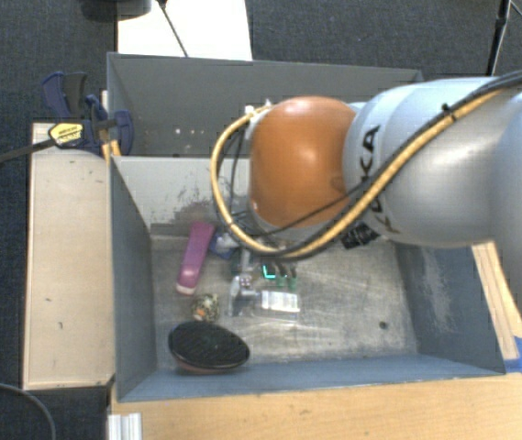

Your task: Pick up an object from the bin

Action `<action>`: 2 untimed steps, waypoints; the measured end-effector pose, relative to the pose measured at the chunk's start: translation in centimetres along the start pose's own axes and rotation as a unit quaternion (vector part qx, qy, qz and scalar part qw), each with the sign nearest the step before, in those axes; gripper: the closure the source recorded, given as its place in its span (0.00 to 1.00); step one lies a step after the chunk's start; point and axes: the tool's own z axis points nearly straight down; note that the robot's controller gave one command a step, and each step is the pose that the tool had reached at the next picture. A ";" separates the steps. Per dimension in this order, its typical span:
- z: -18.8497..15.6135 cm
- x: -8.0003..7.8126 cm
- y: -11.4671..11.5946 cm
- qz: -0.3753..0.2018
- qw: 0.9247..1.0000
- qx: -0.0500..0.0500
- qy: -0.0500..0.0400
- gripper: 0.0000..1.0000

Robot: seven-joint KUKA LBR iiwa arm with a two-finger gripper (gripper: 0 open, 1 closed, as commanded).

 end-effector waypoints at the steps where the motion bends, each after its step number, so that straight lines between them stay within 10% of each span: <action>1: 10.7 0.6 0.9 0.023 1.000 -0.003 -0.011 0.00; 2: 10.7 1.0 0.9 0.024 1.000 -0.001 -0.005 1.00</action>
Offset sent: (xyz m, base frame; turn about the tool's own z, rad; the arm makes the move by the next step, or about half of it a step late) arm -0.0114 0.0091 -0.1079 0.0435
